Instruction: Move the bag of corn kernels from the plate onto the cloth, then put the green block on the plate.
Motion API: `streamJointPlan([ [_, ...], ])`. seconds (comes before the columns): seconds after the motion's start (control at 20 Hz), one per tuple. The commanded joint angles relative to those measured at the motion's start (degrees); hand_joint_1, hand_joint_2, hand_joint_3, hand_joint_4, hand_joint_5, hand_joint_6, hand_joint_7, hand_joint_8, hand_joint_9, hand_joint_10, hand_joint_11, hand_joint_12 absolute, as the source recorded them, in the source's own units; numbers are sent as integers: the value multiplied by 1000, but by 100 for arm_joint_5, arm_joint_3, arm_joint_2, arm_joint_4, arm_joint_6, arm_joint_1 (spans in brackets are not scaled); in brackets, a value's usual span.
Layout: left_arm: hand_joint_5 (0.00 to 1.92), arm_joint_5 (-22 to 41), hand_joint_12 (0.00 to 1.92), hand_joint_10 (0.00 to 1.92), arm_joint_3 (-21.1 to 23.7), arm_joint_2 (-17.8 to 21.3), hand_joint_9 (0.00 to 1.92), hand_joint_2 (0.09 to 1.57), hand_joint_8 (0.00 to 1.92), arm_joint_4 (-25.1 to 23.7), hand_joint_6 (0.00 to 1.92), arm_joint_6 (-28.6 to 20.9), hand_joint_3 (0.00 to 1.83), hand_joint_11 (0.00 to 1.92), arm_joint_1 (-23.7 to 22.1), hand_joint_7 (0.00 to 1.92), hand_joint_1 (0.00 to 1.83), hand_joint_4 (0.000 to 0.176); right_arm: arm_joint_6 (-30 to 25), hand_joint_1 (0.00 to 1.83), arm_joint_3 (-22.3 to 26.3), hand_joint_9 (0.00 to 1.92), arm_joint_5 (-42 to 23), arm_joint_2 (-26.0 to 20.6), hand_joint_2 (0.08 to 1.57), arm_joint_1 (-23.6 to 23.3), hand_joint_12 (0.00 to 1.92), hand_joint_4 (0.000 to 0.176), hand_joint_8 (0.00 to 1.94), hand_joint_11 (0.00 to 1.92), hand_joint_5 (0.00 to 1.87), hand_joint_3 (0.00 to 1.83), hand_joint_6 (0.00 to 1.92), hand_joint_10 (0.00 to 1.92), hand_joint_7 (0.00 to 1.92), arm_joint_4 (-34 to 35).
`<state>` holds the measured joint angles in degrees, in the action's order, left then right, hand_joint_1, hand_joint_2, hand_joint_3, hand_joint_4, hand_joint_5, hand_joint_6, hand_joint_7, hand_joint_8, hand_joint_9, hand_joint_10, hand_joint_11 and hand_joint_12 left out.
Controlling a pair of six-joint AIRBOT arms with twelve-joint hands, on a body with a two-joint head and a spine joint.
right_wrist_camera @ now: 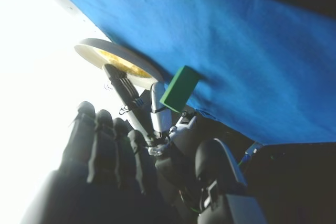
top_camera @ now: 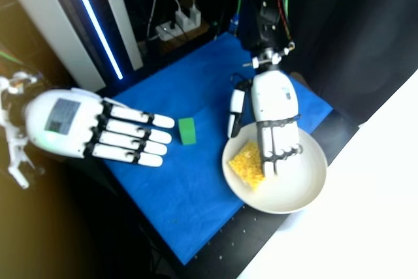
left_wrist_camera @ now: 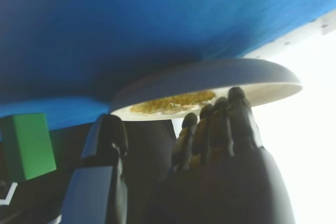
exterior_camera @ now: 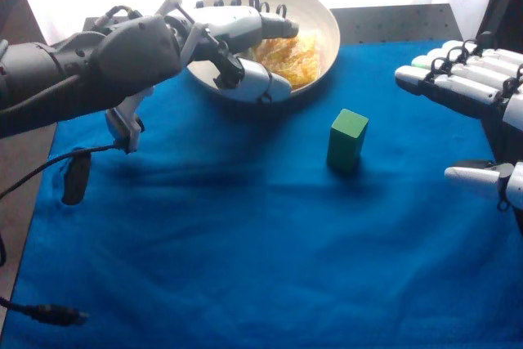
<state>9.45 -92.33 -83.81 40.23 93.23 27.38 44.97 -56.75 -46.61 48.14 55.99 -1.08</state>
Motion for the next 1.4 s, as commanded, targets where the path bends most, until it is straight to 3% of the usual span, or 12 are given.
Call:
streamJointPlan([
  [0.0, 421, 285, 1493, 569, -38, -5, 558, 1341, 7, -69, 27, 100, 0, 350, 34, 333, 1020, 0, -31, 524, -12, 0, -681, 3, 1376, -41, 0, 21, 0, 0, 0, 14, 0, 0, 0, 72],
  [0.1, 573, 369, 1795, 1439, 83, 81, 543, 1300, 47, -76, 53, 102, 0, 648, 52, 476, 1116, 0, -37, 537, -11, 0, -681, 4, 1381, -36, 0, 0, 0, 0, 0, 10, 0, 0, 0, 72],
  [0.2, 586, 486, 1813, 1498, 254, 193, 545, 1287, 65, -155, 56, 103, 0, 665, 58, 509, 1131, 0, -57, 532, -11, 0, -682, 4, 1380, -36, 0, 0, 0, 0, 0, 9, 0, 0, 0, 72],
  [0.3, 574, 678, 1776, 1423, 519, 365, 528, 1292, 56, -317, 41, 103, 0, 638, 59, 498, 1137, 0, -69, 586, -10, 0, -682, 4, 1365, -36, 0, 13, 0, 0, 0, 0, 0, 0, 0, 73],
  [0.5, 532, 1080, 1565, 1053, 961, 671, 438, 1320, 3, -693, 7, -35, 0, 416, 33, 426, 1096, 0, -80, 582, -10, 0, -682, 6, 1356, -36, 0, 42, 0, 0, 0, 0, 0, 0, 0, 74],
  [0.6, 502, 1314, 1665, 1201, 1171, 835, 383, 1332, 2, -1126, 3, -423, 2, 385, 10, 391, 1097, 0, -81, 579, -10, 0, -682, 10, 1360, -36, 0, 33, 0, 0, 0, 0, 0, 0, 0, 74],
  [0.75, 488, 1571, 1631, 1206, 1439, 1015, 401, 1342, 9, -1444, 5, -583, 2, 428, -33, 364, 1045, 0, -85, 504, -9, 0, -682, 12, 1371, -36, 0, 35, 0, 0, 0, 4, 0, 0, 0, 74],
  [0.8, 510, 1672, 1673, 1257, 1536, 1084, 393, 1327, 17, -1550, 13, -617, 0, 413, -42, 393, 1094, 0, -85, 525, -8, 0, -682, 17, 1370, -36, 0, 21, 0, 0, 0, 3, 0, 0, 0, 74],
  [0.95, 496, 1936, 1669, 1233, 1786, 1269, 383, 1339, 9, -1965, 3, -899, 1, 382, -56, 393, 1084, 0, -87, 498, -5, 0, -682, 25, 1366, -35, 0, 23, 0, 0, 0, 1, 0, 0, 0, 80],
  [1.0, 491, 2029, 1679, 1247, 1839, 1329, 406, 1336, 17, -2167, 1, -1155, 0, 381, -54, 412, 1081, 0, -88, 479, -4, 0, -682, 28, 1368, -35, 0, 8, 0, 0, 0, 1, 0, 0, 0, 81],
  [1.15, 480, 2145, 1757, 1350, 1937, 1408, 360, 1343, 12, -2330, 0, -1275, 2, 389, -52, 416, 1074, 0, -88, 474, -5, 0, -682, 30, 1373, -34, 0, 12, 0, 0, 0, 3, 0, 0, 0, 83],
  [1.35, 484, 1936, 1645, 1135, 1822, 1337, 275, 1324, 12, -2335, 2, -1279, 0, 234, -52, 430, 1021, 0, -88, 470, -7, 0, -682, 54, 1378, -34, 0, 0, 0, 0, 0, 5, 0, 0, 0, 85],
])
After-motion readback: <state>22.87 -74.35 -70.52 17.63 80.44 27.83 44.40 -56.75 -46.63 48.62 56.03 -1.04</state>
